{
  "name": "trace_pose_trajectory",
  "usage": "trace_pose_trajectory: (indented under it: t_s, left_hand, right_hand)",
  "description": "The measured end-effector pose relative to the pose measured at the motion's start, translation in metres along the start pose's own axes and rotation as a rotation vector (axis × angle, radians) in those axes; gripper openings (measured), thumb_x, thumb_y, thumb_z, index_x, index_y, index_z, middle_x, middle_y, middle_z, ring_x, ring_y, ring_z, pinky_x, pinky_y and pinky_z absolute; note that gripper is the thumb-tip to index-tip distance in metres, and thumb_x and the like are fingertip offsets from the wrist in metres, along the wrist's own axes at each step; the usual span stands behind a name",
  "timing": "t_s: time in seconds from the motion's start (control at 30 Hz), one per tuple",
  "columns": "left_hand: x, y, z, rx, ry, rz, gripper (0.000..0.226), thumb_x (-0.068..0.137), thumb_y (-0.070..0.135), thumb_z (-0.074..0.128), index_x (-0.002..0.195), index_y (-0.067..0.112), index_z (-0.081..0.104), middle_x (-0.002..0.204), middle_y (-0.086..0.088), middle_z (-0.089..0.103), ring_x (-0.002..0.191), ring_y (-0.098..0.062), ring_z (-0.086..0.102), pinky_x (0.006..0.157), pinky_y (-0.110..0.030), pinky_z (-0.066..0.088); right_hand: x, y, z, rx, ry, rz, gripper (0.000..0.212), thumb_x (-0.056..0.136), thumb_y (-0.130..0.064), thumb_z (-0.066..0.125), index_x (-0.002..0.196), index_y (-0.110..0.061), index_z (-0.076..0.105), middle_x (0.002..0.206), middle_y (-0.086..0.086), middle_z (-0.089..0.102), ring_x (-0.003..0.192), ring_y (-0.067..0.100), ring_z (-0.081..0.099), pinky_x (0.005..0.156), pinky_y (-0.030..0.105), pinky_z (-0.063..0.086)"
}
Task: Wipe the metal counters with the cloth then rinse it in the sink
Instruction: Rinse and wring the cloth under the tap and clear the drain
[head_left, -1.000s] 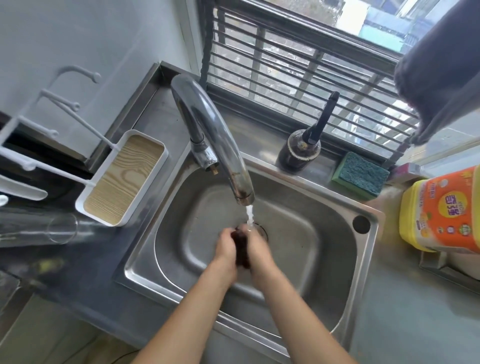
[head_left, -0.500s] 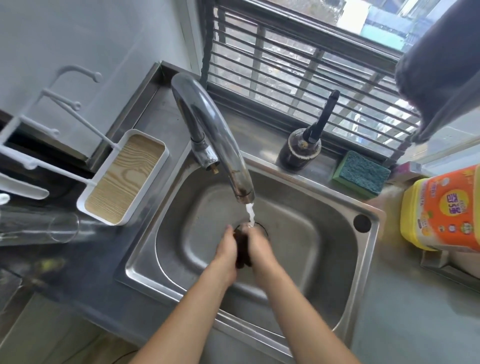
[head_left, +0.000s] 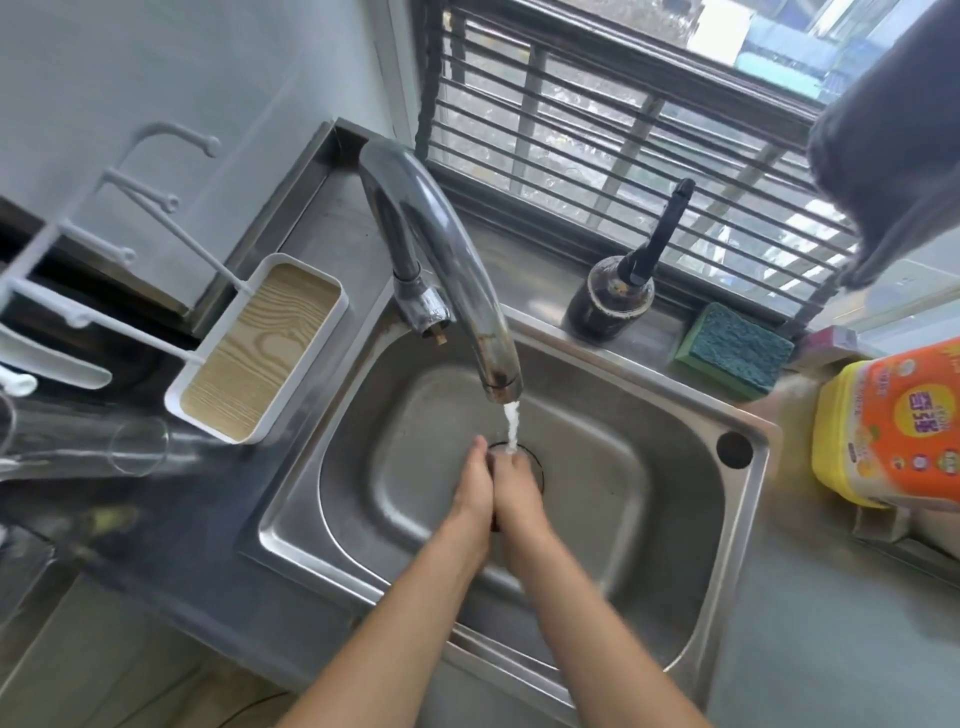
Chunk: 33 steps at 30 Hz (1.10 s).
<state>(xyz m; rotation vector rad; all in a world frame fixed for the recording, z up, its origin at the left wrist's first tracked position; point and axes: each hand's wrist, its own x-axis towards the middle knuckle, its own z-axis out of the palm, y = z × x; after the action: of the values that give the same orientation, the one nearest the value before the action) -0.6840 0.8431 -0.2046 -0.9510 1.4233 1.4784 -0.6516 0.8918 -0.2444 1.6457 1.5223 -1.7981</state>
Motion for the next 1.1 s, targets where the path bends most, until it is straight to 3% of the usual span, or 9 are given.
trace_pose_trajectory:
  t_s: [0.1,0.2,0.3,0.4,0.47,0.6,0.8,1.0,1.1]
  left_hand:
    - [-0.009,-0.015,0.008,-0.018,-0.078,-0.028,0.041,0.101,0.044,0.045,0.087,0.014,0.069,0.091,-0.008,0.072,0.076,-0.019,0.065,0.065,-0.026,0.050]
    - [-0.007,-0.017,-0.004,0.091,-0.062,-0.028,0.037,0.092,0.046,0.059,0.075,0.016,0.069,0.068,-0.003,0.068,0.052,-0.017,0.059,0.041,-0.016,0.035]
    - [0.001,-0.001,-0.017,0.091,-0.007,-0.034,0.030,0.089,0.041,0.058,0.092,0.014,0.071,0.078,-0.010,0.068,0.053,-0.022,0.059,0.039,-0.015,0.031]
    - [0.009,0.004,-0.017,-0.007,0.103,0.003,0.044,0.100,0.040,0.045,0.116,0.006,0.066,0.083,-0.015,0.068,0.068,-0.029,0.064,0.054,-0.027,0.045]
    - [0.002,0.001,-0.007,0.015,0.058,0.012,0.053,0.106,0.042,0.033,0.127,0.001,0.059,0.099,-0.021,0.067,0.092,-0.034,0.064,0.078,-0.033,0.051]
    - [-0.011,-0.017,0.004,0.012,-0.044,-0.065,0.043,0.101,0.044,0.044,0.091,0.012,0.070,0.067,-0.004,0.067,0.061,-0.016,0.063,0.052,-0.023,0.045]
    - [-0.004,0.007,-0.017,0.005,0.069,0.047,0.032,0.091,0.034,0.046,0.078,0.013,0.065,0.062,-0.006,0.066,0.039,-0.016,0.056,0.036,-0.014,0.031]
    - [-0.003,-0.002,0.000,0.041,0.020,0.014,0.032,0.094,0.021,0.041,0.070,0.013,0.062,0.073,-0.007,0.059,0.072,-0.022,0.057,0.063,-0.030,0.044]
    - [-0.014,-0.009,-0.002,0.105,-0.026,-0.001,0.036,0.097,0.029,0.046,0.067,0.015,0.060,0.058,-0.001,0.061,0.055,-0.018,0.055,0.050,-0.024,0.039]
  right_hand:
    - [-0.002,-0.003,-0.001,-0.213,0.227,-0.064,0.042,0.096,-0.044,0.048,0.099,-0.011,0.075,0.107,0.017,0.074,0.102,0.039,0.066,0.080,0.037,0.047]
    - [0.021,-0.018,-0.016,-0.048,0.082,0.150,0.035,0.085,-0.038,0.061,0.082,-0.006,0.075,0.086,0.016,0.076,0.079,0.033,0.071,0.071,0.035,0.055]
    - [0.017,-0.031,-0.026,0.138,-0.086,0.277,0.026,0.092,-0.032,0.059,0.075,-0.015,0.065,0.060,0.006,0.067,0.052,0.024,0.062,0.050,0.024,0.048]
    - [0.009,-0.020,-0.014,0.158,-0.104,0.098,0.025,0.097,-0.031,0.052,0.096,-0.011,0.067,0.087,0.013,0.070,0.077,0.029,0.066,0.066,0.032,0.054]
    - [-0.002,0.001,0.006,-0.151,-0.045,-0.144,0.038,0.099,-0.046,0.048,0.109,-0.014,0.066,0.109,0.013,0.068,0.102,0.032,0.064,0.085,0.036,0.052]
    - [0.007,-0.013,-0.002,-0.244,0.205,-0.080,0.038,0.094,-0.046,0.058,0.074,-0.015,0.068,0.091,0.013,0.073,0.089,0.034,0.065,0.077,0.036,0.049]
    - [0.029,-0.024,-0.024,0.239,-0.193,0.218,0.025,0.082,-0.036,0.062,0.095,-0.015,0.066,0.077,0.008,0.066,0.065,0.026,0.060,0.051,0.027,0.049]
    - [-0.007,0.007,0.018,-0.045,0.065,-0.166,0.029,0.090,-0.039,0.047,0.096,-0.016,0.064,0.092,0.008,0.067,0.095,0.033,0.063,0.075,0.034,0.044]
    - [0.015,-0.001,-0.005,-0.145,0.237,-0.062,0.045,0.089,-0.043,0.047,0.084,-0.007,0.073,0.098,0.022,0.073,0.097,0.040,0.066,0.080,0.038,0.047]
